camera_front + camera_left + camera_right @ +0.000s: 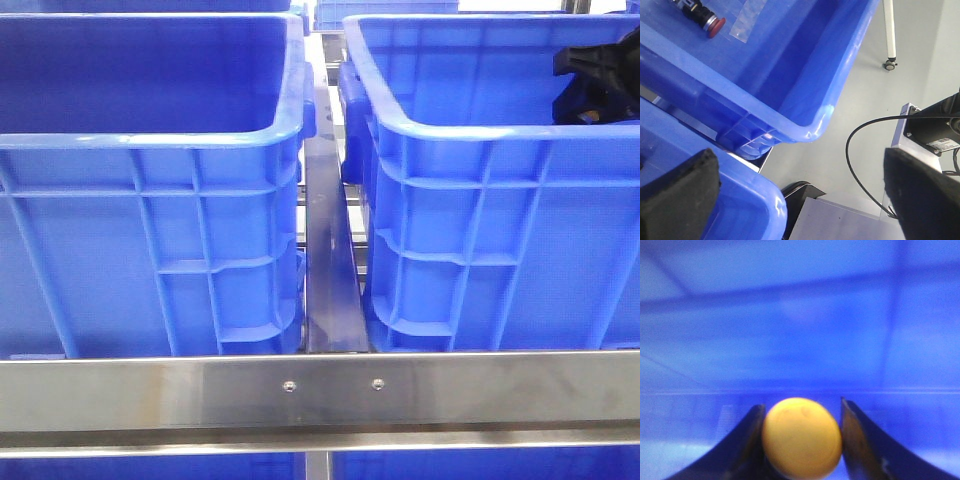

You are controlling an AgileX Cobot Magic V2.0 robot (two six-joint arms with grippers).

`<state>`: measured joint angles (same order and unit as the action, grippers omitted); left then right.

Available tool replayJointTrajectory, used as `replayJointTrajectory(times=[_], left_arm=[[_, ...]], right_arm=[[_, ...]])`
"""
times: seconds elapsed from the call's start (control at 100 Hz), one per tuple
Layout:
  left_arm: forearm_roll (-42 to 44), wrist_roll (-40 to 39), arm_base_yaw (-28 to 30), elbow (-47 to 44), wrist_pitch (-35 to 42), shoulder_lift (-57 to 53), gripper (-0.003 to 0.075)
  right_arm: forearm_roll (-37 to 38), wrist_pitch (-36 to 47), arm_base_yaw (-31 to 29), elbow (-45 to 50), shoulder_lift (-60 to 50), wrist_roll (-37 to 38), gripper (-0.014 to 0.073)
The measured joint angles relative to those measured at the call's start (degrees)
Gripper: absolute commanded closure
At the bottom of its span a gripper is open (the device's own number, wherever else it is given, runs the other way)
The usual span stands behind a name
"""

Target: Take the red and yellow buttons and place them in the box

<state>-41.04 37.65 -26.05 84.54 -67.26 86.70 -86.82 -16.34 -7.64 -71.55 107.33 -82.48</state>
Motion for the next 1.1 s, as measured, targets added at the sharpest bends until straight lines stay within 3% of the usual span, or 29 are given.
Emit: replayJointTrajectory(times=[0.1, 0.69, 0.79, 0.93, 1.05, 1.1], left_arm=[[0.0, 0.0, 0.0, 0.0, 0.0, 0.0, 0.0092], [0.0, -0.1, 0.0, 0.0, -0.13, 0.0, 0.0108], [0.0, -0.1, 0.0, 0.0, -0.13, 0.0, 0.0155], [0.11, -0.1, 0.0, 0.0, 2.38, -0.25, 0.0276], [0.99, -0.8, 0.0, 0.0, 6.44, -1.3, 0.0456], [1.52, -1.84, 0.0, 0.0, 7.91, -1.89, 0.0552]], right_arm=[[-0.1, 0.0, 0.0, 0.0, 0.0, 0.0, 0.0078], [0.0, -0.19, 0.0, 1.05, -8.34, 0.0, 0.0089], [0.09, -0.21, 0.0, 3.36, -11.53, 0.0, 0.0183], [0.21, -0.31, 0.0, 7.63, -16.65, 0.0, 0.0428], [0.21, -0.42, 0.0, 12.15, -21.53, 0.0, 0.0628], [0.21, -0.82, 0.0, 13.92, -23.45, 0.0, 0.0667]])
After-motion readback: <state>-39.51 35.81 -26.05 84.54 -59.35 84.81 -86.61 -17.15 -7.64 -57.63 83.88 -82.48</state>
